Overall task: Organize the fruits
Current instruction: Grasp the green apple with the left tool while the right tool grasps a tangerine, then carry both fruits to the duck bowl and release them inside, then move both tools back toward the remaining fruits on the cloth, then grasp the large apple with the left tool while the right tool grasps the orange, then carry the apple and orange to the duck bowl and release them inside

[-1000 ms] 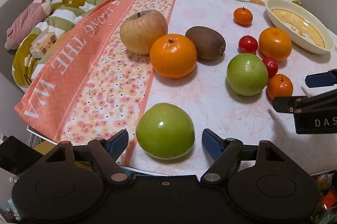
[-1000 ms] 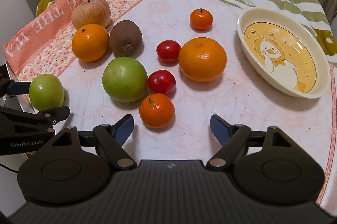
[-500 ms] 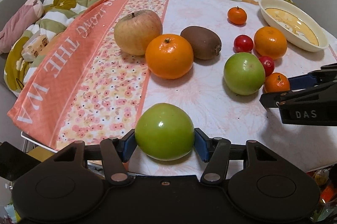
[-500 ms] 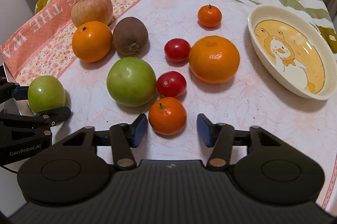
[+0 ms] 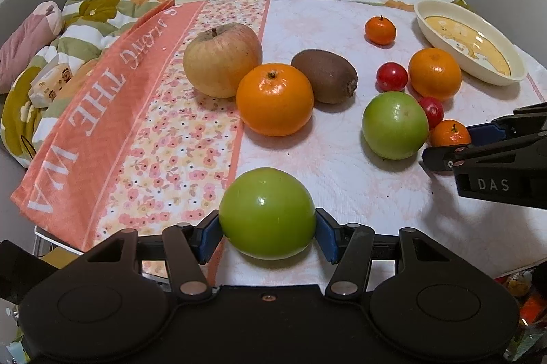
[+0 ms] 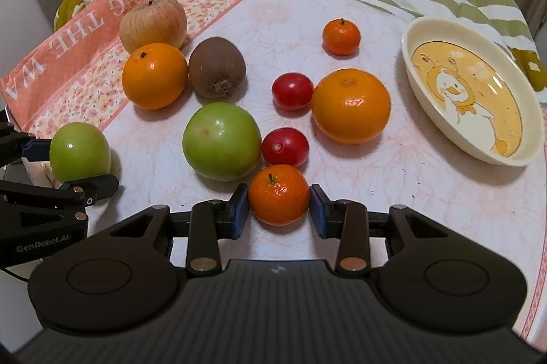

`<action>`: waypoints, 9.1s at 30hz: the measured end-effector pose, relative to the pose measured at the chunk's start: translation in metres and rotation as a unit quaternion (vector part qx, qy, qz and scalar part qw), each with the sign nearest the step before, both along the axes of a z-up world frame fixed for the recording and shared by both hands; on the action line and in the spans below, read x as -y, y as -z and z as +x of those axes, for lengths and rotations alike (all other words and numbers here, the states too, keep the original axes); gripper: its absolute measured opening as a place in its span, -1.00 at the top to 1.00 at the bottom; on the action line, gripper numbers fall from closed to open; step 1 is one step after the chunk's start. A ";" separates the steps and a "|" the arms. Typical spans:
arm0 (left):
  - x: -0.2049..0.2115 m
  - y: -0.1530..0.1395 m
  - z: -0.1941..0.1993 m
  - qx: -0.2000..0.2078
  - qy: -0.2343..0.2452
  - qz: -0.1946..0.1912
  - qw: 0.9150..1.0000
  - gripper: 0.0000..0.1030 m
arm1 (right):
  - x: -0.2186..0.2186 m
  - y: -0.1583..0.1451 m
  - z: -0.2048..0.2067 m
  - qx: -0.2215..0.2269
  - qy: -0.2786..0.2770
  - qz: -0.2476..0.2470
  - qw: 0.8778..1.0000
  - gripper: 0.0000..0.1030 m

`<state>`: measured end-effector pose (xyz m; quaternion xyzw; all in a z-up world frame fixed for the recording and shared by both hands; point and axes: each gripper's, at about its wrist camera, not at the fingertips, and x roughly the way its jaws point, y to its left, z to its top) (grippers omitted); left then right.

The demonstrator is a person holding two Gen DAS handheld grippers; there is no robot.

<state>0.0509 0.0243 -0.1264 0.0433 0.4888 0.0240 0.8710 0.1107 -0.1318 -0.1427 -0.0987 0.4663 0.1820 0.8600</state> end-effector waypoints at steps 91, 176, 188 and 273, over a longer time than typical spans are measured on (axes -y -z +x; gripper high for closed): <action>0.193 -0.030 0.216 0.020 0.180 0.005 0.983 -0.83 | 0.191 -0.018 0.202 0.076 0.011 -0.004 0.997 -0.52; -0.092 -0.047 0.142 -0.002 0.217 -0.047 0.975 -0.88 | -0.125 -0.050 0.011 0.017 0.154 0.057 0.986 -1.00; -0.090 -0.017 0.170 -0.054 0.224 -0.094 0.968 -0.60 | -0.141 -0.031 0.029 0.000 0.167 0.063 0.984 -1.00; 0.107 -0.108 0.142 0.071 0.199 -0.079 0.974 -0.50 | 0.165 -0.128 0.068 0.111 0.199 0.039 0.973 -0.48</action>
